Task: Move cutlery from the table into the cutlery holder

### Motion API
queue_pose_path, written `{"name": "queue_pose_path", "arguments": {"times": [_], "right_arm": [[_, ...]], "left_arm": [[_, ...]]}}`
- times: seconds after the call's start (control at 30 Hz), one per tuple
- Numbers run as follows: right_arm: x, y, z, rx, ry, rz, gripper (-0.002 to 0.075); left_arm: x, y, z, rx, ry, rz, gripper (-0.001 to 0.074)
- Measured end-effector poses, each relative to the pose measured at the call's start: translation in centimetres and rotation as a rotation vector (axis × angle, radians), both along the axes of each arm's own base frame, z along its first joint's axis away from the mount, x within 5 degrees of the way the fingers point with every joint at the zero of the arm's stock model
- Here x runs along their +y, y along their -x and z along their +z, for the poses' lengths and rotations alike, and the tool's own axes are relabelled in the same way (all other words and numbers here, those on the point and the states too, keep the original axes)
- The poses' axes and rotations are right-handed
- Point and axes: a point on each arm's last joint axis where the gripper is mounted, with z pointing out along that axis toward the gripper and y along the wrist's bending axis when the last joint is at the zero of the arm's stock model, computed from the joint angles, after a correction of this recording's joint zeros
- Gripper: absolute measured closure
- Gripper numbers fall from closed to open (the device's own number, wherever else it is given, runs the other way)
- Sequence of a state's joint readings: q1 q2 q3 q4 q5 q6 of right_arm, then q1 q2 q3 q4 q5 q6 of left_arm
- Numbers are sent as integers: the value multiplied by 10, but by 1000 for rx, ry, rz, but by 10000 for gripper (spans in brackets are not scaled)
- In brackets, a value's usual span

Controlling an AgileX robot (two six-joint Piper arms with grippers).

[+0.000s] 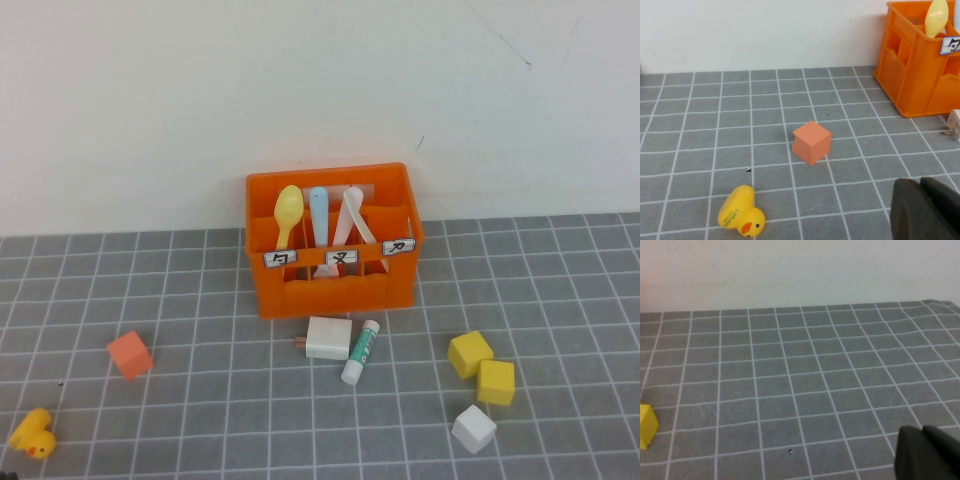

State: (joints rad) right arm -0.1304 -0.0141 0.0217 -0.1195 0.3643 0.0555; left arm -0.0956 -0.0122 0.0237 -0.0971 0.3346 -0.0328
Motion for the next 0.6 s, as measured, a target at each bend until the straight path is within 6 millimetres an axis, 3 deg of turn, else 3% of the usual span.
{"name": "queue_pose_path", "arguments": {"times": [0.6], "right_arm": [[5, -1, 0, 1, 2, 98, 728]], "left_arm": [[0, 0, 0, 0, 0, 0, 736]]}}
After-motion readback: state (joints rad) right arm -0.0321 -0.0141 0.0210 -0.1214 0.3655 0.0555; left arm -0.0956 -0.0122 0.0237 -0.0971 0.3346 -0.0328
